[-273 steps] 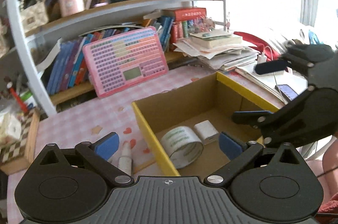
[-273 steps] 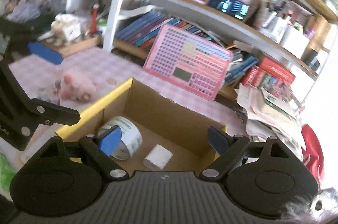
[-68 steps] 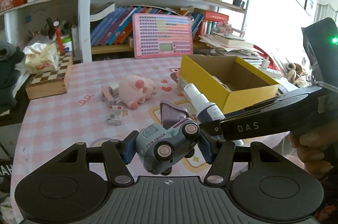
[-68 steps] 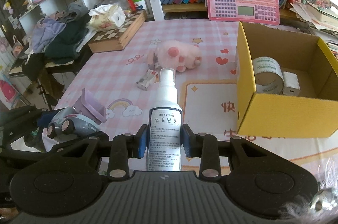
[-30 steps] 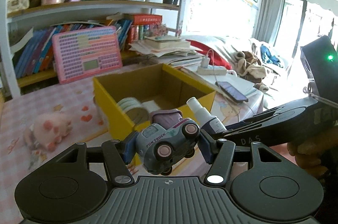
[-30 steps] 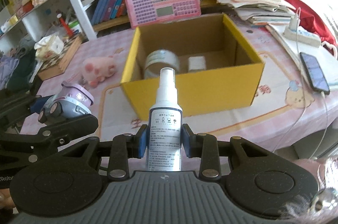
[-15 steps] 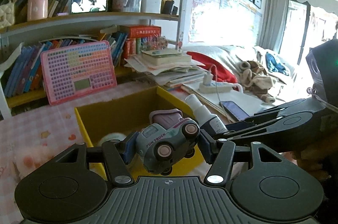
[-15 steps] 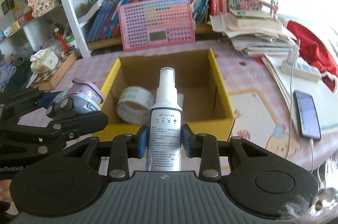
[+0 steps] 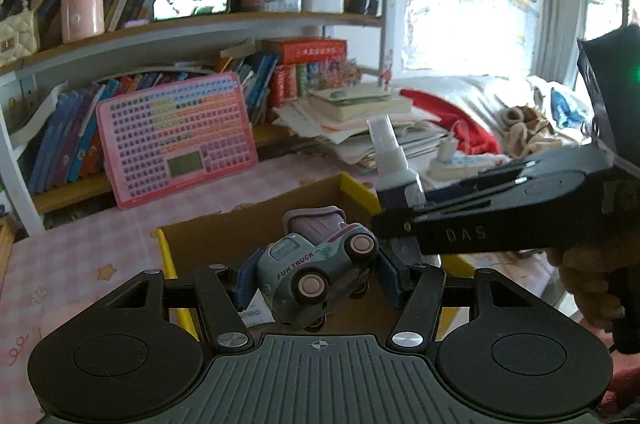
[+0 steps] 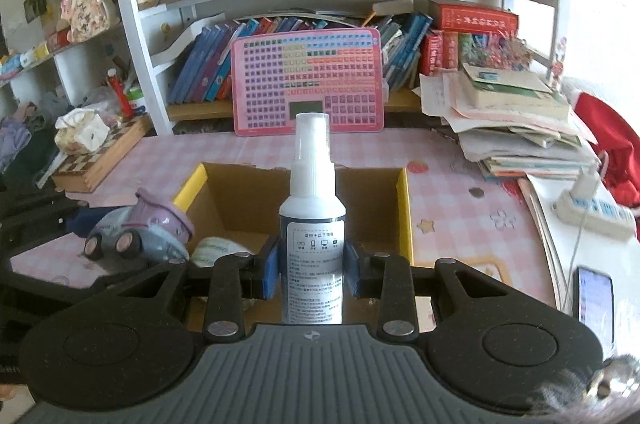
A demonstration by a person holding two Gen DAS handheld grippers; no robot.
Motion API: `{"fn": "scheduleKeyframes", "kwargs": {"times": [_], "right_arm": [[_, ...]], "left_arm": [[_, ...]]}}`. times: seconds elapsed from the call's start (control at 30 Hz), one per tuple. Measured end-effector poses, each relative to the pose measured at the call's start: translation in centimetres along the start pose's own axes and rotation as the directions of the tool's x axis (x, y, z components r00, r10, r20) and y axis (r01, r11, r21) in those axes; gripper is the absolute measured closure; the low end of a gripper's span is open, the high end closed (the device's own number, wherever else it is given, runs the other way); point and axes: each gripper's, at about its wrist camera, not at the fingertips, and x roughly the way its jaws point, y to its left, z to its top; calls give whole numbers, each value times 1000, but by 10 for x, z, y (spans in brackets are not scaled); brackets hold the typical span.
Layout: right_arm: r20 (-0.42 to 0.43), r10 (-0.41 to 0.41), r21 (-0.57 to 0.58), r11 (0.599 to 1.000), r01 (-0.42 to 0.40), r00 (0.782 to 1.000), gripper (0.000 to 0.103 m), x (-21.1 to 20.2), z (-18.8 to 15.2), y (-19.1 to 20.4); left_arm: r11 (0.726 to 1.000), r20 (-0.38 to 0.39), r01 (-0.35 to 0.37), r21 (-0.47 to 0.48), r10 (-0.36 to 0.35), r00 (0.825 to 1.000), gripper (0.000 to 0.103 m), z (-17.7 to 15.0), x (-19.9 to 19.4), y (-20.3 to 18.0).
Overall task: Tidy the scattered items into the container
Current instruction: 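Carry the toy car and spray bottle with both tools over the yellow box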
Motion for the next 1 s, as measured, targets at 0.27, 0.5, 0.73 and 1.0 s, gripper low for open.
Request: {"fn": "scheduleKeyframes", "kwargs": {"times": [0.27,0.5,0.73,1.0], "right_arm": [[-114,18,-103,994,-30,993,72,55,-1,-5],[-202,26,-166,984,-60,979,72,83,-6,-6],[-268,36,-199,976,-92,963,72,98,-11,-4],[-315,45,-210,971,-116,948,72,108,-15,-1]], "left_arm": [[1000,-108,-25,2,25,994,44,-8,38,0],[1000,-176,-24,-16,21,984,44,-14,57,4],[999,-229,-24,-28,17,973,44,-20,67,7],[999,-258,-36,-41,24,966,44,-24,72,6]]}}
